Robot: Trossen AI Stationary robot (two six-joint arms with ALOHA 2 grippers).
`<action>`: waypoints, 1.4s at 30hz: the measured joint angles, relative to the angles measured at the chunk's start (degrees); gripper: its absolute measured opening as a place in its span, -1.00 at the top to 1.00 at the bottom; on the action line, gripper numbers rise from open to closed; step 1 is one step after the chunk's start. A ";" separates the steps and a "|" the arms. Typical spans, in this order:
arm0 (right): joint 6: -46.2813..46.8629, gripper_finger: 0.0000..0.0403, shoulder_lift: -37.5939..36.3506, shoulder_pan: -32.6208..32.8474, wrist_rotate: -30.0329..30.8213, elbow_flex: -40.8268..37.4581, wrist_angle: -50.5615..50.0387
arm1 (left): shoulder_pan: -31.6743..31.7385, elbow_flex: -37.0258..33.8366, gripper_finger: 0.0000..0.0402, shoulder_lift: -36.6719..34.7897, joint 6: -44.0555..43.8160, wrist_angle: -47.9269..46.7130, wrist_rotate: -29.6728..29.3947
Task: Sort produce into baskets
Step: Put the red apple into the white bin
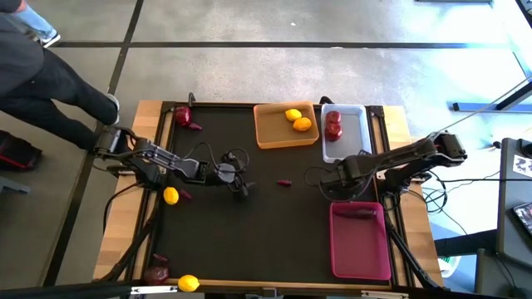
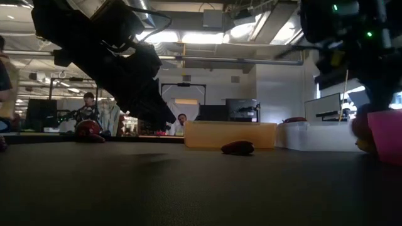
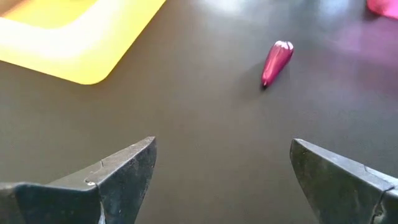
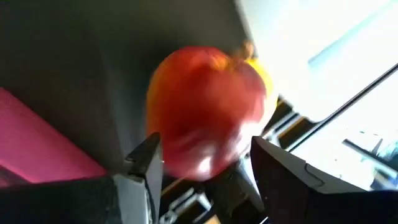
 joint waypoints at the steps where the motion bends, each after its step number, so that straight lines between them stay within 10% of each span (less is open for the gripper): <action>1: 0.00 0.07 -0.26 0.00 1.22 0.59 0.23 | 0.00 0.00 -0.81 -0.31 0.00 -0.13 0.00; 17: -1.77 0.03 -0.25 0.00 4.21 1.57 7.47 | 0.02 0.00 -0.81 -6.22 0.00 -4.85 0.00; 33: 3.01 -0.77 -0.25 -0.22 4.68 -4.98 4.13 | 0.00 0.00 -0.81 -6.22 -0.12 -4.79 0.02; 42: 1.29 -0.65 -0.25 -4.01 3.37 -11.12 12.83 | 0.02 0.00 -0.81 -6.22 -0.04 -4.74 0.02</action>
